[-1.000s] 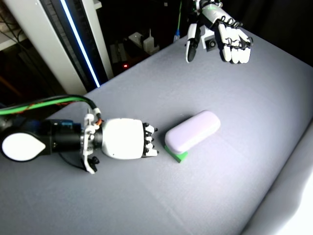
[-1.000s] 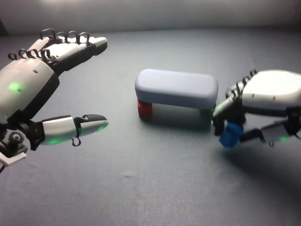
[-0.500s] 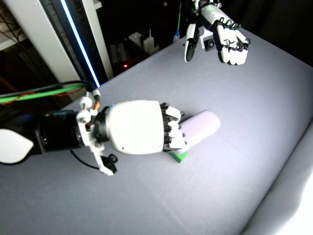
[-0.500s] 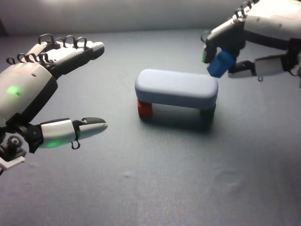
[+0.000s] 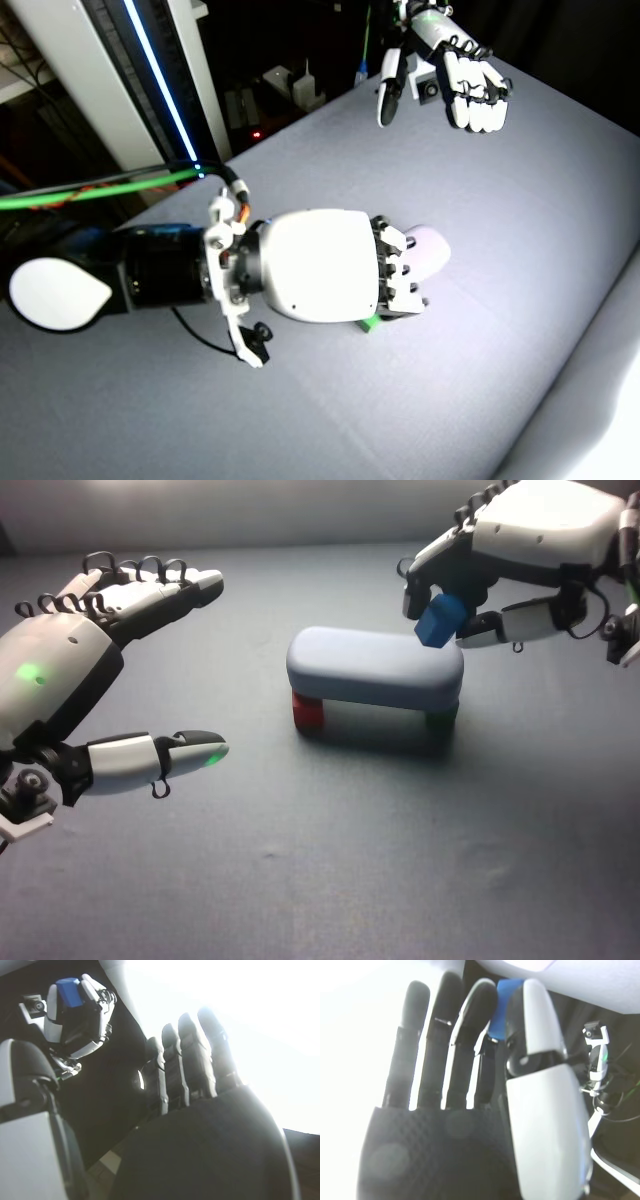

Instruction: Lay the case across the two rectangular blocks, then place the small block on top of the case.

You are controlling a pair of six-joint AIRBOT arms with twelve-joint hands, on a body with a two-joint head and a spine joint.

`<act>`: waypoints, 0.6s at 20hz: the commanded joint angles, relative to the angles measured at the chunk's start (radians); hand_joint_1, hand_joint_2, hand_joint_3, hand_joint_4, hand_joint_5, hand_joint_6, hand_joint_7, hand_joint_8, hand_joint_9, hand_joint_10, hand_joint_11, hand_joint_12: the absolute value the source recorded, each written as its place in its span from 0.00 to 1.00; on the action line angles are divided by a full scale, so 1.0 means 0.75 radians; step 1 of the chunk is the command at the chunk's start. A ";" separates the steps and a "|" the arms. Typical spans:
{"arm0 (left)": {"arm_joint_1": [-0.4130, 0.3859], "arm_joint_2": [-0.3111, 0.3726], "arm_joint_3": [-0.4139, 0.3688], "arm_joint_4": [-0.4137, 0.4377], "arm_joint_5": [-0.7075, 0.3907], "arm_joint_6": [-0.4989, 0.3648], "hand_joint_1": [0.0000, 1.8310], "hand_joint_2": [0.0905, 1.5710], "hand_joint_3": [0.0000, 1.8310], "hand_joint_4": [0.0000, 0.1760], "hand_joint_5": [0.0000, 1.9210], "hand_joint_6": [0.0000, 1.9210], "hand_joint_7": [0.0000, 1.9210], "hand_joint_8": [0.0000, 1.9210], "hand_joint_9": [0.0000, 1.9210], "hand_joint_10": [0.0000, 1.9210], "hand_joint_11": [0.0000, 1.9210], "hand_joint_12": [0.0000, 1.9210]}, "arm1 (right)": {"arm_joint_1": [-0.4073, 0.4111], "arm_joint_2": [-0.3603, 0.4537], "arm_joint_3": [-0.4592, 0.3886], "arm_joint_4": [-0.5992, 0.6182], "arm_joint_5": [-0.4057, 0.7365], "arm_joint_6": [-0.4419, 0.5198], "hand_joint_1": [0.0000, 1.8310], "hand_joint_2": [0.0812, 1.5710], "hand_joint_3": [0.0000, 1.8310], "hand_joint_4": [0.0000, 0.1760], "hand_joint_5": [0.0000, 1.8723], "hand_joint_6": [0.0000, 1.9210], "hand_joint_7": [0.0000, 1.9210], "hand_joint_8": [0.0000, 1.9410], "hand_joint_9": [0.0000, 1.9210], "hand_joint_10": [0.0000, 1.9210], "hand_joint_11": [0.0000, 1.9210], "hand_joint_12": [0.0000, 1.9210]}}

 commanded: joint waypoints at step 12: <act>-0.016 -0.021 0.019 0.040 -0.138 -0.027 0.51 0.57 0.00 0.09 0.19 0.00 0.16 0.00 0.16 0.00 0.00 0.41 | 0.055 -0.137 0.096 -0.073 -0.060 0.001 0.67 0.70 0.00 0.01 0.48 0.62 0.53 0.46 0.42 0.47 0.26 0.75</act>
